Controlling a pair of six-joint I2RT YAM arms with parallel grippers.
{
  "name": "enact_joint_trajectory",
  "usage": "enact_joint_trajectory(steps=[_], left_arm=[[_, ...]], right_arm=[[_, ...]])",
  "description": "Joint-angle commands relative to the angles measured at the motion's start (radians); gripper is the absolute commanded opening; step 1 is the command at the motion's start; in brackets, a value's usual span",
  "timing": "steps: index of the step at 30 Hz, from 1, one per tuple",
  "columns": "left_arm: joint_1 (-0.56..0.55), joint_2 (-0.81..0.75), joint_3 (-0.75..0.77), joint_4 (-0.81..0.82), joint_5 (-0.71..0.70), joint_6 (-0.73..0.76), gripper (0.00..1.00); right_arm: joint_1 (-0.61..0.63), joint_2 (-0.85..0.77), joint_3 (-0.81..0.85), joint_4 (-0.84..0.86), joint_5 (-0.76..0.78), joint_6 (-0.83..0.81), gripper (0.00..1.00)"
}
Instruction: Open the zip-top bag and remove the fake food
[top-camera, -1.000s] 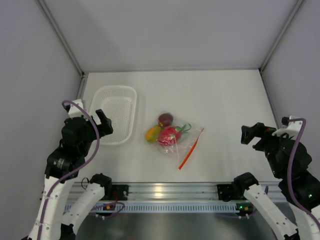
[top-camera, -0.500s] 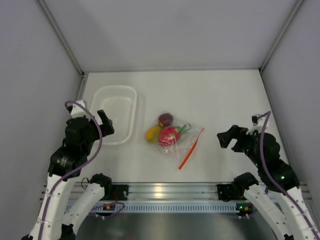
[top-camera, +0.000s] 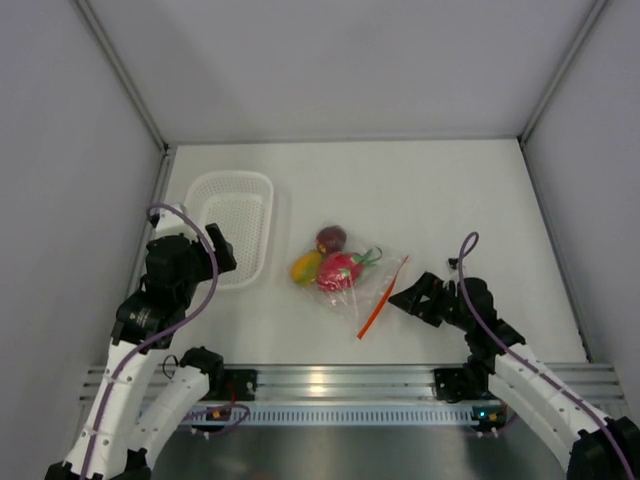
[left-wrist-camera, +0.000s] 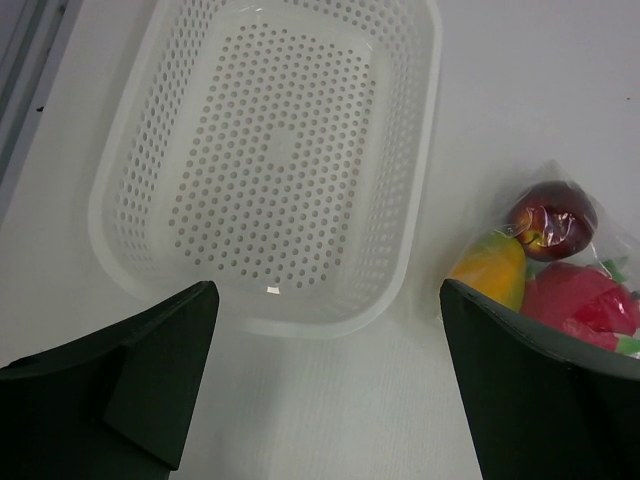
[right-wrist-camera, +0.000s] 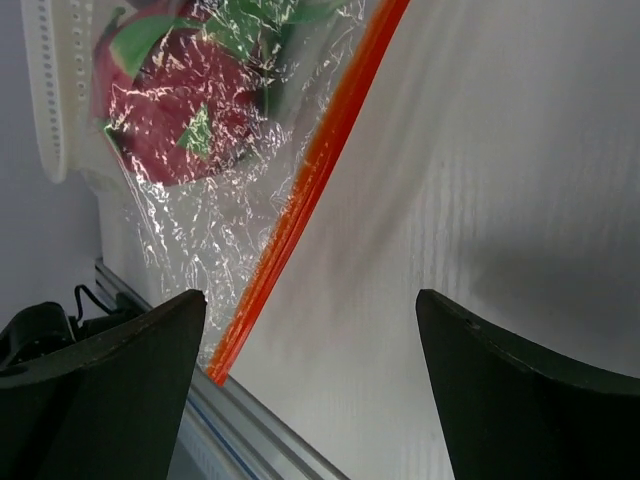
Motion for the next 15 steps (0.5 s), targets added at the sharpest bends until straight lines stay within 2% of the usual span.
enact_joint_trajectory(steps=[1,6,11,15], left_arm=[[-0.004,0.0,-0.005,0.071,0.019,-0.008,0.99],[-0.004,-0.001,-0.007,0.071,0.028,-0.002,0.99],[-0.004,-0.018,-0.007,0.072,0.019,0.006,0.99],[-0.004,-0.021,-0.007,0.072,0.02,0.012,0.99]], right_arm=[[-0.001,0.095,-0.064,0.422,-0.082,0.122,0.86],[0.016,0.337,-0.089,0.684,-0.089,0.151,0.8],[0.056,0.517,-0.087,0.889,-0.073,0.18,0.66],[0.091,0.659,-0.08,1.001,-0.031,0.186,0.64]])
